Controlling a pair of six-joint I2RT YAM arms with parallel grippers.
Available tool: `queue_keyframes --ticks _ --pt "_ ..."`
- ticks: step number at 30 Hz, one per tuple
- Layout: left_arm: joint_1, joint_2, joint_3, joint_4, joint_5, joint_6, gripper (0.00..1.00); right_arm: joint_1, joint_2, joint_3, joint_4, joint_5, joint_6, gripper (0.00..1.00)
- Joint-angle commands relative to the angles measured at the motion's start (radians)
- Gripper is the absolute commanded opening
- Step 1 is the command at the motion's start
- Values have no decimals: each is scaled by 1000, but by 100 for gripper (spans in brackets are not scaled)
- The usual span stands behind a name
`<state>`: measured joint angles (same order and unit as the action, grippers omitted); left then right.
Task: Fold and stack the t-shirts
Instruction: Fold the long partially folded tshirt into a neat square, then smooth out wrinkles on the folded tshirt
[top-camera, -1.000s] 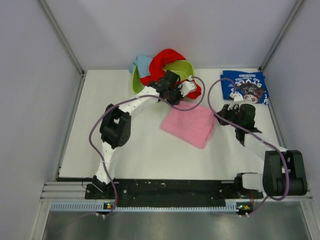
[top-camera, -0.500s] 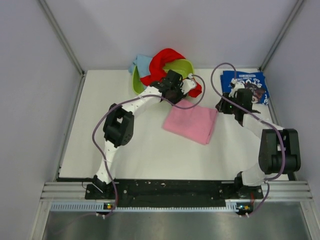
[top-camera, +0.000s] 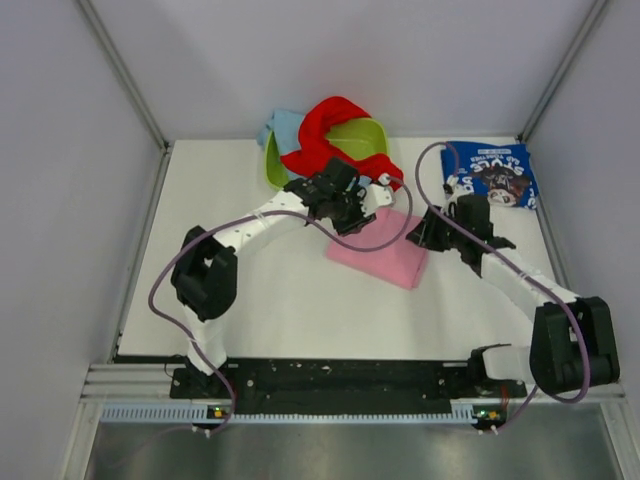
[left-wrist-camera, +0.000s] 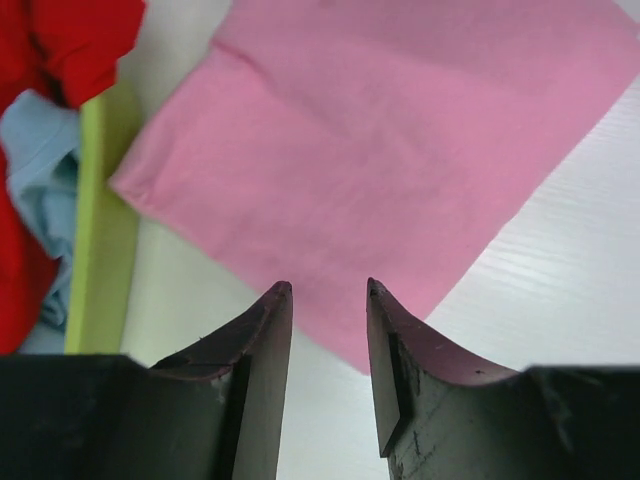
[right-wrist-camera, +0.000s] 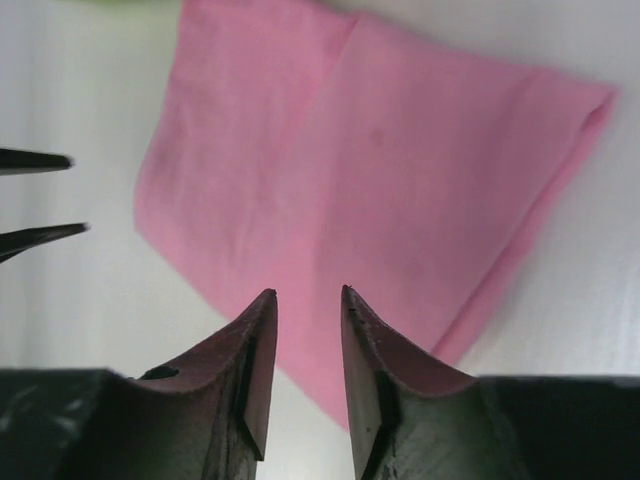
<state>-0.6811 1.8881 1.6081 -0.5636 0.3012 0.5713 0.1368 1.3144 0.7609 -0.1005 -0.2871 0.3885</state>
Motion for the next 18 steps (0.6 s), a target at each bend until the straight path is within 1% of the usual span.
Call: queue_keyframes --ticks 1,3,4,5,8,10,12,14,16,18 --pt "-21 94 9 -31 23 47 39 34 -44 -113 171 -141 180 29" --pt "-23 141 32 -71 -28 48 40 34 -11 -123 127 -146 188 28" --pt "-24 157 23 -78 -42 59 40 35 6 -126 104 -123 191 28" --pt "-28 166 3 -67 -54 70 40 35 20 -139 61 -106 200 28" --pt "-54 169 -75 -30 -98 111 41 34 72 -156 26 -83 202 28" --pt "-80 167 -106 -47 -132 119 42 34 97 -156 -16 -55 205 28" --pt "-103 148 -141 -82 -113 117 41 35 109 -161 -40 -35 208 28" --pt "-127 122 -174 -152 -68 117 42 35 114 -161 -63 -30 194 29" --pt "-150 80 -217 -218 -12 107 42 35 106 -175 -74 -30 185 29" --pt "-167 27 -270 -272 79 99 42 34 79 -198 -85 -40 185 30"
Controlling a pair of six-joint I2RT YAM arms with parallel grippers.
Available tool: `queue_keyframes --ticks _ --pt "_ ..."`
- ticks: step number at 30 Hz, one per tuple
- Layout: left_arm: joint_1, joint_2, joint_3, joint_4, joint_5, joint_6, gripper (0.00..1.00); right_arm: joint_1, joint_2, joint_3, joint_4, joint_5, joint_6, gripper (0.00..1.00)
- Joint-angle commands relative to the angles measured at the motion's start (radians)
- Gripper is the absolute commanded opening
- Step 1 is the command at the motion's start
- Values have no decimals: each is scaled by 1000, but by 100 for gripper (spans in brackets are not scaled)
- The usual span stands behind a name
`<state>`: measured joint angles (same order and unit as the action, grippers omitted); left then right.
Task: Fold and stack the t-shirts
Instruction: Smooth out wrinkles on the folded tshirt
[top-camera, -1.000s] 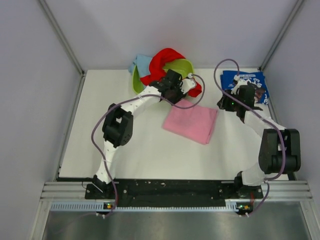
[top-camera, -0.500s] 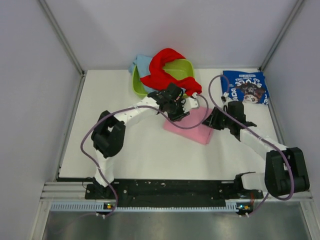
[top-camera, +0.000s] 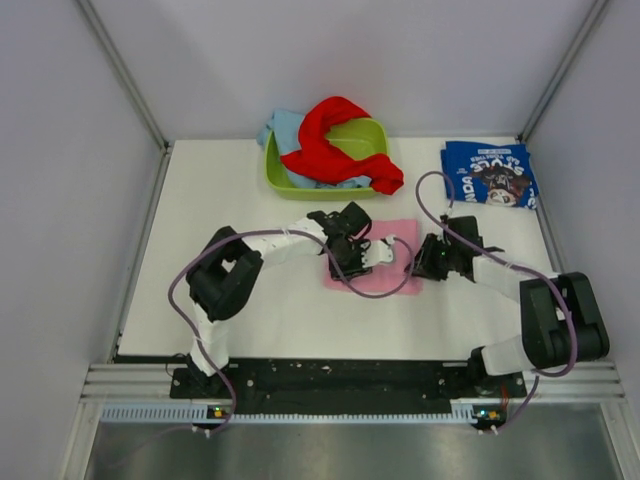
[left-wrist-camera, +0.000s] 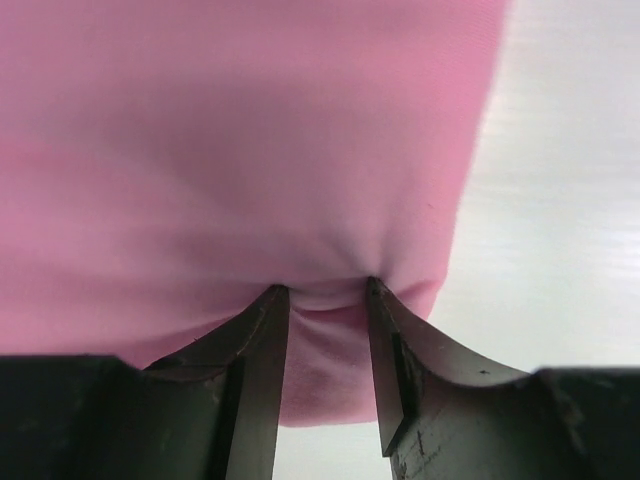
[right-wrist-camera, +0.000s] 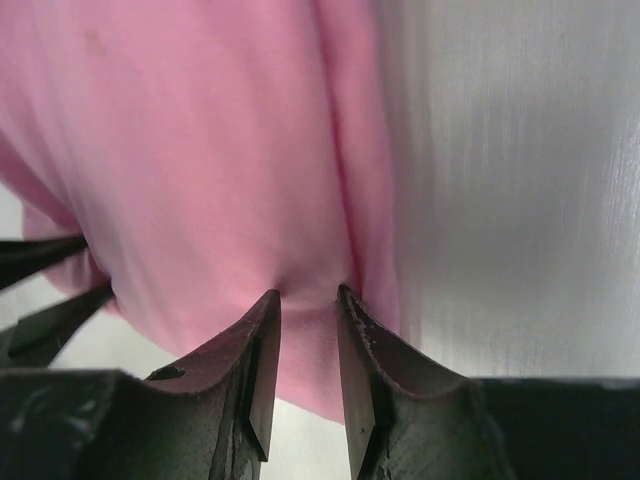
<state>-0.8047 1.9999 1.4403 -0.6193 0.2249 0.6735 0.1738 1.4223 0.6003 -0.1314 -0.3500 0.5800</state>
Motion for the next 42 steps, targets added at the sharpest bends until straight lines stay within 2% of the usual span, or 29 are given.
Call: queue_keyframes --ticks 1,3,6,9,13,16,21,26,29,32,33,35,36,37,40,42 --pt "-48 -116 -125 -241 197 0 43 -2 -49 -49 -65 13 -6 31" --pt "-48 -174 -155 -302 258 15 45 -2 -107 -60 -103 2 -20 32" --pt "-34 -265 -144 -342 232 11 48 -2 -229 -33 -180 28 -74 35" --pt "51 -317 -92 -315 220 -58 52 -3 -289 25 -226 28 -124 40" --pt "205 -313 -54 -165 186 -253 56 0 -260 91 -243 29 -175 53" --pt "275 -290 -54 -91 168 -310 59 3 -200 139 -241 20 -193 60" --pt "315 -254 -66 44 189 -339 63 13 -103 165 -197 48 -203 60" --pt "315 -210 -69 70 324 -334 64 23 -42 106 -119 -1 -180 60" --pt "318 -153 -60 69 295 -328 64 24 -39 67 -76 -20 -160 59" --pt "328 -106 -54 67 245 -334 58 24 -28 39 -31 -56 -137 57" --pt "334 -95 -49 72 223 -342 54 26 -19 35 -31 -53 -132 56" --pt "349 -84 -41 72 205 -345 32 24 1 32 -34 -44 -124 48" --pt "351 -84 -44 73 200 -342 19 24 16 30 -39 -40 -121 40" --pt "355 -85 -46 73 199 -335 12 24 29 27 -42 -44 -114 33" --pt "354 -84 -67 79 176 -322 9 24 69 16 -40 -67 -92 12" --pt "358 -70 -73 82 130 -319 7 24 73 3 -39 -72 -85 1"
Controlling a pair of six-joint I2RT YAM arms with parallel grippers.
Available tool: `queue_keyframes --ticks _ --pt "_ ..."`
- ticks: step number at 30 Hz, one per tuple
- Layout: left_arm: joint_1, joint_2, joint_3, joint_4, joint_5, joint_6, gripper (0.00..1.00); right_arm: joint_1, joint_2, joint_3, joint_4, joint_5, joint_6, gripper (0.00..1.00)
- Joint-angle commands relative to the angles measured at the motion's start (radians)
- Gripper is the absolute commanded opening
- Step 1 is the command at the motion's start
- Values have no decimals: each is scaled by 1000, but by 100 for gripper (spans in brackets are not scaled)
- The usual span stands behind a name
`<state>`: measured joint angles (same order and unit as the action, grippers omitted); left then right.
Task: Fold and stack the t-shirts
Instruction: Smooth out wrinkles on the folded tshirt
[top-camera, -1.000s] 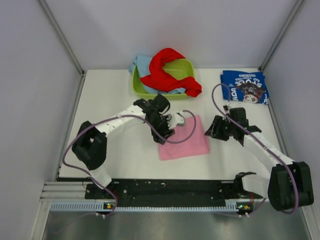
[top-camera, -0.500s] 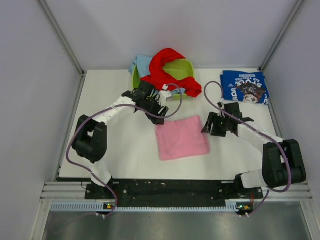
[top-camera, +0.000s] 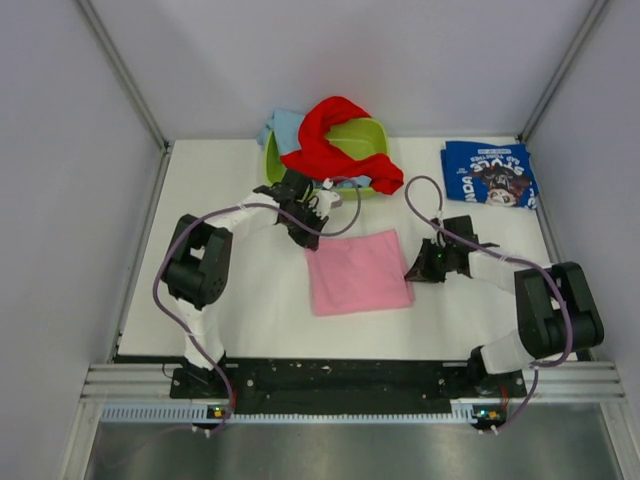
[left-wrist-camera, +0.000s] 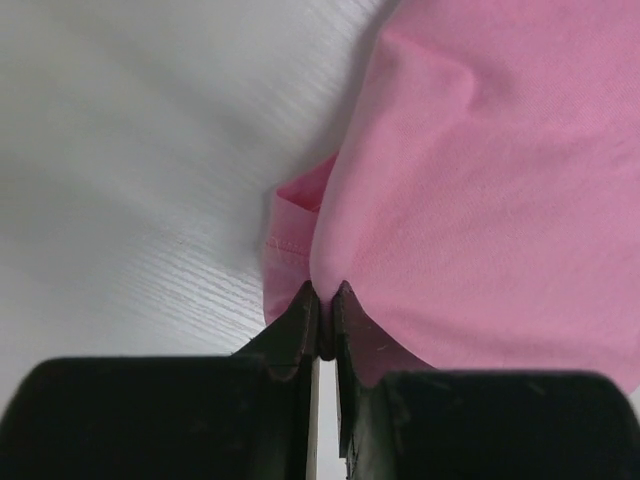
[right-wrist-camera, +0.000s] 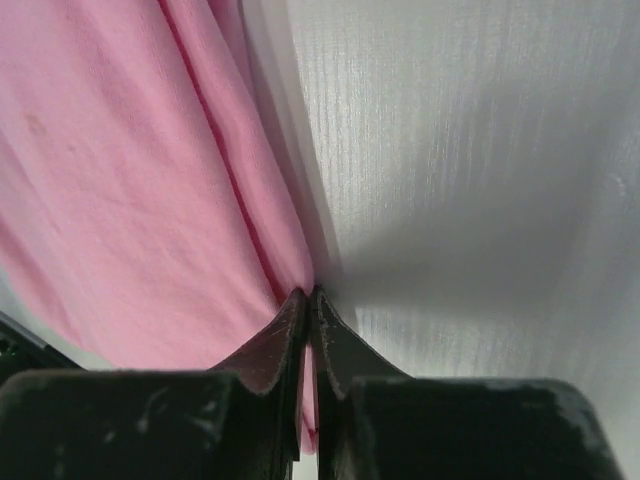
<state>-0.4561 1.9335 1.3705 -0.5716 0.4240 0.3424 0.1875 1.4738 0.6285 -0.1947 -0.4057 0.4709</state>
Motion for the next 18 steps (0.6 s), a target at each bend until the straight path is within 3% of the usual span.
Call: queue_keyframes --ticks 1,4,7,9,12,15,18 --pt "13 8 -2 35 -88 17 7 10 14 -33 28 -16 29 0" --pt "27 42 5 29 -123 18 12 9 -27 -53 34 -27 34 0" --pt "37 59 21 36 -154 4 28 10 -67 -62 26 -41 35 1" --pt "39 48 30 35 -153 4 31 10 -104 -43 -12 -22 23 14" --pt "39 -7 19 41 -97 32 44 10 -164 40 -78 48 -34 36" --pt "42 -62 18 24 -42 64 53 10 -149 144 -57 51 -78 45" --pt "53 -82 24 7 -7 66 57 10 -37 256 -16 36 -109 47"
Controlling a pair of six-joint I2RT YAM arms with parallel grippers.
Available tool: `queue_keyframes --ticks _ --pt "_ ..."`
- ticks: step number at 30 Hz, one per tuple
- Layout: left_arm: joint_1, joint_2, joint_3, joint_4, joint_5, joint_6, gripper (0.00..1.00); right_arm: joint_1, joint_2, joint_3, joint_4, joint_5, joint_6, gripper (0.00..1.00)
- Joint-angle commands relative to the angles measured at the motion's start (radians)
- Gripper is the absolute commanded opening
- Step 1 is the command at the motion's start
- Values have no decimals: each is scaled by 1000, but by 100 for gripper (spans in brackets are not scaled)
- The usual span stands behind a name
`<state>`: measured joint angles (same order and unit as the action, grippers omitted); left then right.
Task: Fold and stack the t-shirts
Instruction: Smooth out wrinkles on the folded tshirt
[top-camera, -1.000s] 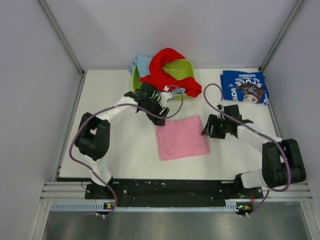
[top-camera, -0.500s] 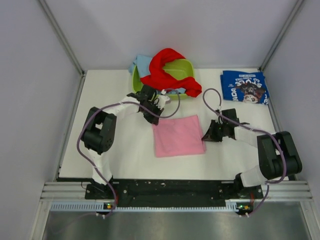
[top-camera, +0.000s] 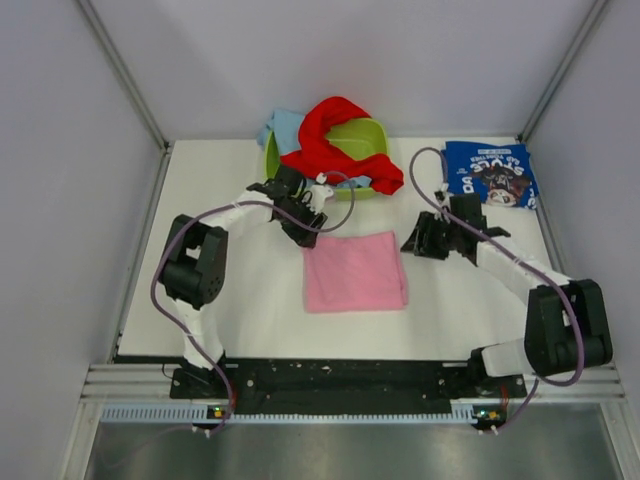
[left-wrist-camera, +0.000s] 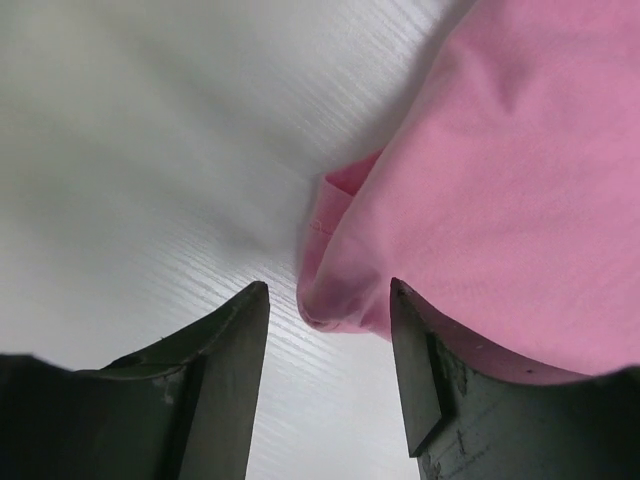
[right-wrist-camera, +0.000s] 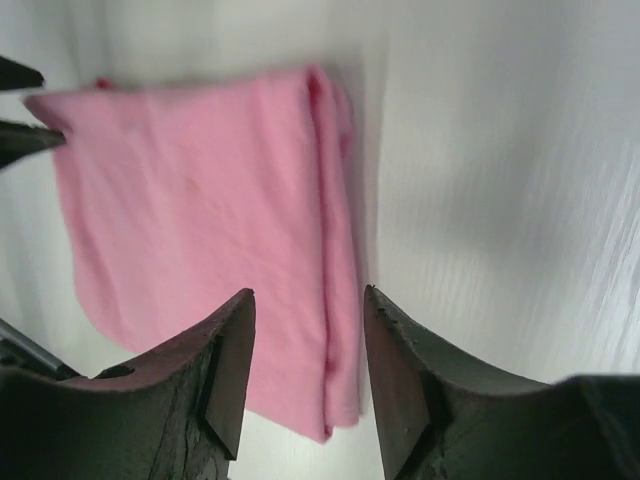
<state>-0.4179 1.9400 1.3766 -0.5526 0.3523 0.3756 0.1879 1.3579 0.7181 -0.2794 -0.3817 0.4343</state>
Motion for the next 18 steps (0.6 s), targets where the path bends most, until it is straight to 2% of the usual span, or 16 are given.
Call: queue_keyframes --ticks 1,4,7,11,15,18 --pt "16 -85 19 -9 73 28 57 10 128 191 81 4 -75 48" --pt "21 -59 24 -4 80 20 56 12 265 250 137 -46 -43 48" --pt "21 -24 39 -21 93 20 54 13 332 276 201 -75 -9 48" --pt "28 7 38 -15 100 19 43 12 377 271 272 -118 21 44" --pt "42 40 56 -6 97 2 21 13 409 250 360 -138 61 27" --pt "48 77 87 -32 73 2 14 13 449 253 353 -109 76 7"
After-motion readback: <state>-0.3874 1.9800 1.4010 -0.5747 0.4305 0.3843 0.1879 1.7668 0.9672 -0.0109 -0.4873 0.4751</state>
